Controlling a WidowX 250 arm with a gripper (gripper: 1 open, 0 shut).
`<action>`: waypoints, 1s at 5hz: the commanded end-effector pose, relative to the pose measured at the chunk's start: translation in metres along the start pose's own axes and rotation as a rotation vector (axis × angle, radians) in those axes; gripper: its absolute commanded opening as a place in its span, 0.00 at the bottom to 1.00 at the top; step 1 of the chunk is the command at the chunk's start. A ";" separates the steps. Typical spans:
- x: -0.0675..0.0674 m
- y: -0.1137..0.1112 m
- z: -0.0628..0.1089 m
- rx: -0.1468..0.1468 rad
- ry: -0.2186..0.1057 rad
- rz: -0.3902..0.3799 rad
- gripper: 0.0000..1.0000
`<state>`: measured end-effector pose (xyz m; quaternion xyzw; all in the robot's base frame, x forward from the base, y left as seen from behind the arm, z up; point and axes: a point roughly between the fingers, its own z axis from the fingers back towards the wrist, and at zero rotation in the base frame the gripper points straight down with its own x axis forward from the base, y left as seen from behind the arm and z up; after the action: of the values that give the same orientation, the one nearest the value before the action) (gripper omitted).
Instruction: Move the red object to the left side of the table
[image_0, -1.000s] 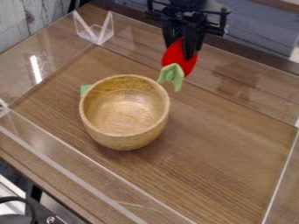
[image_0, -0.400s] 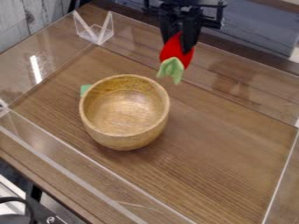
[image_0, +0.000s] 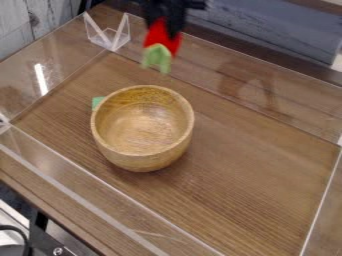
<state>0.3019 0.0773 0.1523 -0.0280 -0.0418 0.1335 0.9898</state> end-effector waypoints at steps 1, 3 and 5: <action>0.022 0.034 0.008 0.025 -0.046 0.037 0.00; 0.056 0.064 -0.011 0.038 -0.032 0.102 0.00; 0.057 0.028 -0.017 0.018 -0.005 0.147 0.00</action>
<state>0.3450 0.1168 0.1186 -0.0253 -0.0116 0.2061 0.9781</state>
